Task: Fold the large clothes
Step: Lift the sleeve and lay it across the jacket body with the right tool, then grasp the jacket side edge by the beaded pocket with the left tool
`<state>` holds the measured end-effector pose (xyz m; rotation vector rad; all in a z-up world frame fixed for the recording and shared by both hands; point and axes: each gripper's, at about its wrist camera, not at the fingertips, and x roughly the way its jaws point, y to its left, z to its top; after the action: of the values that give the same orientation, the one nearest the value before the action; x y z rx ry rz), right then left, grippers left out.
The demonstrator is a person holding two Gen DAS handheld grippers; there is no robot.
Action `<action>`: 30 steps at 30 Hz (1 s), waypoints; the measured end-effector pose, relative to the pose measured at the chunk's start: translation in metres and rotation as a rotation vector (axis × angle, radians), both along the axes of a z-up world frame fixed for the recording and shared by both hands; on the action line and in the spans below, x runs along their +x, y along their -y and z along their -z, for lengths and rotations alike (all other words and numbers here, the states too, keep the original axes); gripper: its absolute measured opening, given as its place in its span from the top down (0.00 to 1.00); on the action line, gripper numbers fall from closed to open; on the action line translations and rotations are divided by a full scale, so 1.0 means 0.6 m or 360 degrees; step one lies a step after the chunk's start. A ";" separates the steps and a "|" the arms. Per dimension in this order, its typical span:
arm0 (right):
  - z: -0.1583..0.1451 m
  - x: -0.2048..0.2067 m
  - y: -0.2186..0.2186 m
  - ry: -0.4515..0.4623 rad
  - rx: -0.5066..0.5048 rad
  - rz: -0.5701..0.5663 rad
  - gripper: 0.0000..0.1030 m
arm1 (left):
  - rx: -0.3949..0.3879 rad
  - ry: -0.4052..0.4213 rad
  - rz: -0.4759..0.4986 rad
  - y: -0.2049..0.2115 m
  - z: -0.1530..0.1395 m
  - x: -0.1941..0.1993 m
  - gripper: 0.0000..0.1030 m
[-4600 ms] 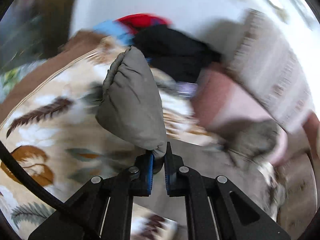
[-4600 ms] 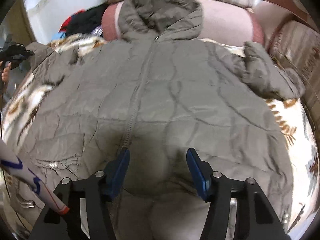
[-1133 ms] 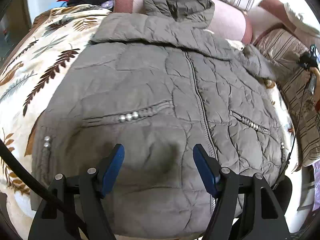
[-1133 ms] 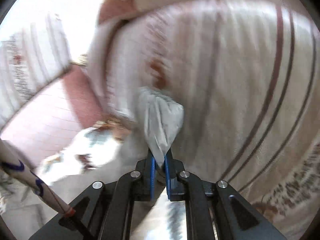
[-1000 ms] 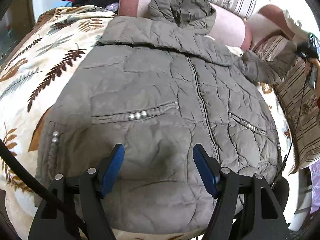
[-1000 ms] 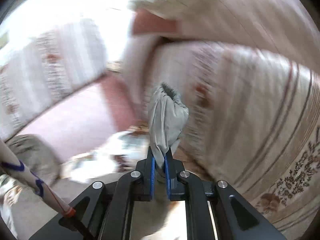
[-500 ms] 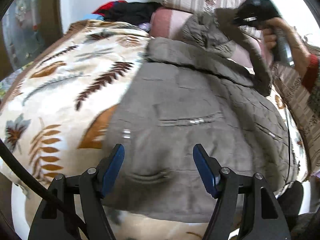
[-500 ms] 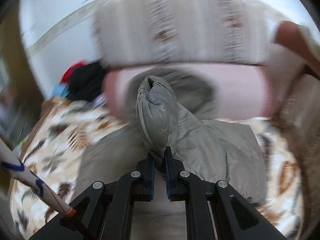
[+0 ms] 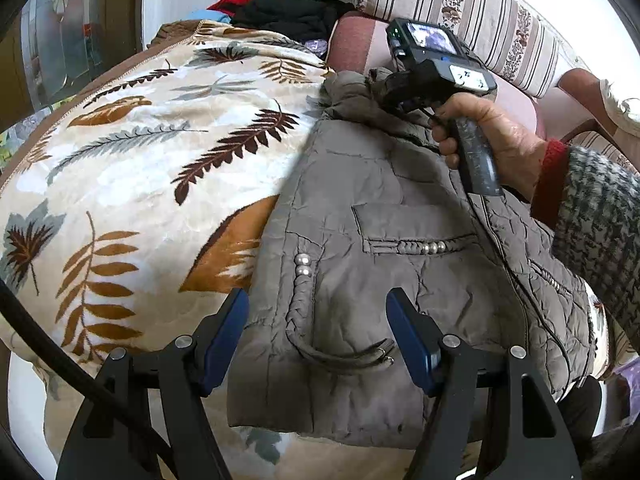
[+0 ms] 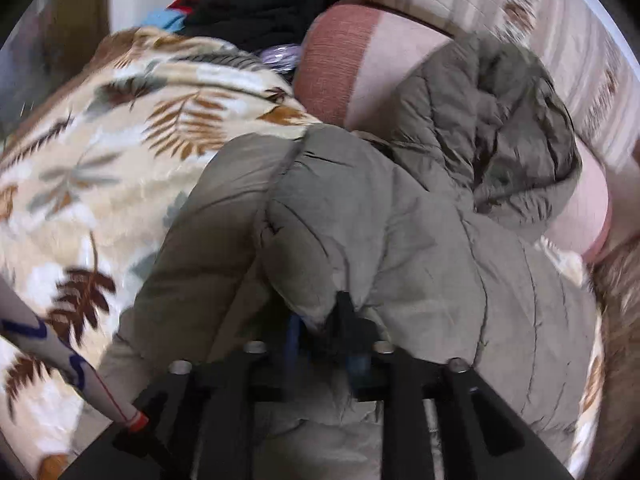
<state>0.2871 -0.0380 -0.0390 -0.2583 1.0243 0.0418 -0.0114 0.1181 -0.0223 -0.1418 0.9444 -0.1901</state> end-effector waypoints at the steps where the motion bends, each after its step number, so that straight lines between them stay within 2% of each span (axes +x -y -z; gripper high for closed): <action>1: -0.012 -0.011 0.000 -0.0002 0.0039 -0.0046 0.46 | -0.0001 0.0002 -0.0001 0.000 0.000 -0.001 0.32; 2: -0.029 -0.025 0.002 0.0006 0.0111 -0.0102 0.38 | 0.0000 0.0003 -0.0005 -0.001 0.000 -0.001 0.32; 5: -0.076 -0.057 0.016 0.0070 0.0227 -0.0182 0.38 | -0.0009 0.0010 -0.0016 -0.004 -0.004 -0.003 0.32; 7: -0.108 -0.068 0.039 0.0161 0.0252 -0.0151 0.38 | -0.0015 0.0015 -0.0017 -0.004 -0.006 -0.003 0.32; 9: -0.121 -0.059 0.065 0.0221 0.0197 -0.0047 0.39 | -0.0017 0.0015 -0.0015 -0.003 -0.007 -0.003 0.32; 10: -0.118 -0.047 0.076 0.0231 0.0147 0.0018 0.42 | -0.0022 0.0013 -0.0013 -0.002 -0.007 -0.002 0.32; 12: -0.099 -0.016 0.095 0.0194 0.0094 0.0130 0.55 | -0.0024 0.0007 -0.0007 0.002 -0.006 0.000 0.32; 16: -0.037 0.041 0.113 0.0051 0.0137 0.0292 0.57 | -0.0006 -0.0009 -0.0001 0.003 0.000 0.004 0.32; 18: -0.006 0.050 0.100 -0.0054 0.0195 0.0270 0.60 | 0.0000 -0.0021 -0.0013 -0.001 0.003 0.009 0.32; 20: 0.020 0.047 0.075 -0.0106 0.0165 0.0205 0.65 | 0.0002 -0.0031 -0.0027 -0.003 0.006 0.015 0.32; 22: 0.025 0.031 0.050 -0.0082 0.0077 0.0098 0.66 | 0.0006 -0.0045 -0.0040 -0.003 0.009 0.020 0.32; 25: 0.009 0.013 0.052 -0.0074 0.0081 0.0005 0.66 | 0.0016 -0.0053 -0.0031 0.003 0.008 0.022 0.32; 26: -0.005 0.003 0.062 -0.0050 0.0109 0.0003 0.65 | 0.0028 -0.0047 -0.0025 0.006 0.004 0.020 0.32; 28: -0.036 -0.028 0.085 0.0017 0.0186 0.0017 0.55 | 0.0053 -0.0018 -0.0028 0.006 -0.006 0.015 0.32; 30: -0.068 -0.075 0.120 0.0103 0.0227 0.0056 0.27 | 0.0068 0.0000 -0.0046 0.000 -0.015 0.014 0.32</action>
<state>0.2418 -0.1100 0.0019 -0.1109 0.9564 0.0736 -0.0032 0.1183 -0.0133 -0.1164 0.9450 -0.1431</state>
